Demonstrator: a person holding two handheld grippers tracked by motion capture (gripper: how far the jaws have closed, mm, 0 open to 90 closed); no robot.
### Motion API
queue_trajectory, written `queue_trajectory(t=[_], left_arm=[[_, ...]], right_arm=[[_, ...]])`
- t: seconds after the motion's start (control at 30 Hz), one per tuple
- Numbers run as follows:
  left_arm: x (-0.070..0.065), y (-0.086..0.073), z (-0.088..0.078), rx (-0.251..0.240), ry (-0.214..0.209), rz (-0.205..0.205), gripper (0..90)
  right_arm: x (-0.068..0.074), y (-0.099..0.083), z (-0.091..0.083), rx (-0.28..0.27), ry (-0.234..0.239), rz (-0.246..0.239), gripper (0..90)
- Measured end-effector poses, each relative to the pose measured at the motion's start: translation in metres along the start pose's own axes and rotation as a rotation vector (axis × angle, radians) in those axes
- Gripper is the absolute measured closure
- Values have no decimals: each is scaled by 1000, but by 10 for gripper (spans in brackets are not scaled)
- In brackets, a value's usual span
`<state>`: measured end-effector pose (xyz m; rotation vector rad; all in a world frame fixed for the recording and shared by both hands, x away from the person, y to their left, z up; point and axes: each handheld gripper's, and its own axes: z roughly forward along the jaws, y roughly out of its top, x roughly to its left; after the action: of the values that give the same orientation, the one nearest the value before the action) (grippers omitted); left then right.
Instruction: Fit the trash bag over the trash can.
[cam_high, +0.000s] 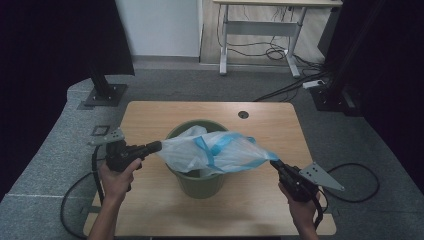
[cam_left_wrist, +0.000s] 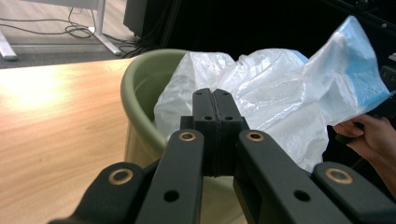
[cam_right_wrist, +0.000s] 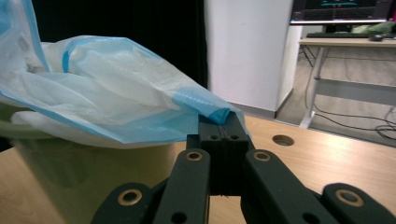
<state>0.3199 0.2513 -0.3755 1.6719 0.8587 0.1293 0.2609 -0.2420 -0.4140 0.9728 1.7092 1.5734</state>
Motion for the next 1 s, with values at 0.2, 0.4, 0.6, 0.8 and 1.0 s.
queue_trajectory(t=[0.2,0.4,0.6,0.8,1.0], left_arm=[[5,-21,-7,6,-7,-7,897],[10,-36,-10,6,-14,-18,897],[12,-44,-11,12,-32,-14,898],[10,-46,-15,0,-45,-10,898],[14,-52,-20,-1,-50,-1,898]], right_arm=[[4,-16,-4,13,39,7,891],[13,-33,-10,23,82,-12,891],[18,-48,-12,39,117,1,891],[23,-59,-12,49,144,-1,891],[27,-74,-13,70,166,10,891]])
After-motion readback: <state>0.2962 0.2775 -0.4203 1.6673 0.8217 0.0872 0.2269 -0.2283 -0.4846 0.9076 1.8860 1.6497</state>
